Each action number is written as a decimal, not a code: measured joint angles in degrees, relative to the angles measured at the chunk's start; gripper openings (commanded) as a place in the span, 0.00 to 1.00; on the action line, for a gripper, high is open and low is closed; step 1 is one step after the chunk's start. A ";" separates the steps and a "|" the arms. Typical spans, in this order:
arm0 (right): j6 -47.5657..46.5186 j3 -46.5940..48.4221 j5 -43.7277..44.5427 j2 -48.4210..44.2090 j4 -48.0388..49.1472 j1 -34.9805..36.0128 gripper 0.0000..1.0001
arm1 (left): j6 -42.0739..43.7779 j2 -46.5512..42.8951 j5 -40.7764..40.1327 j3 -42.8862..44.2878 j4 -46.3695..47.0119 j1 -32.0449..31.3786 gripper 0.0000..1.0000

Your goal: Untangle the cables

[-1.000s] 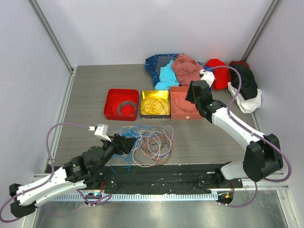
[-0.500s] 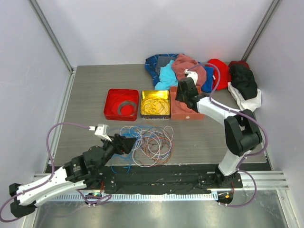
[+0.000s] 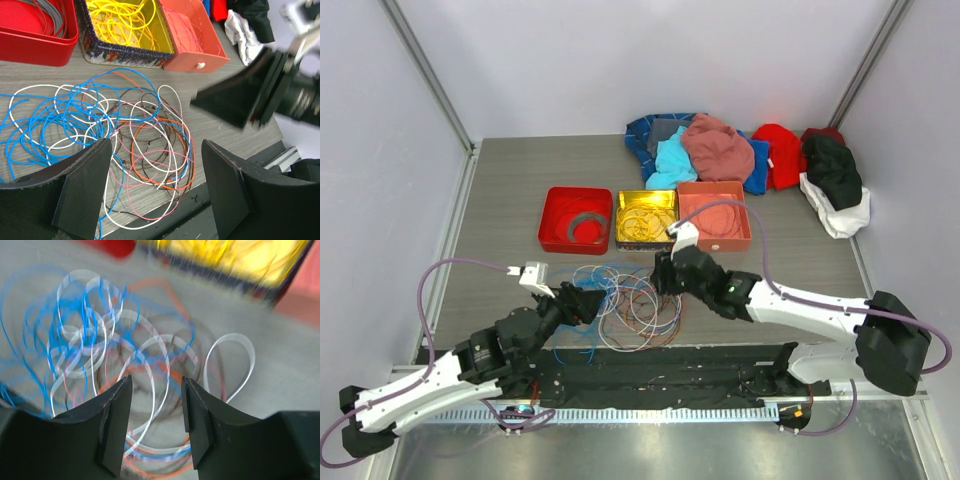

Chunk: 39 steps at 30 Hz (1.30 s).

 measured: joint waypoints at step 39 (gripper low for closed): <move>-0.46 -0.57 11.10 5.64 -10.21 16.41 0.01 | -2.51 2.51 1.90 -0.66 0.90 0.00 0.77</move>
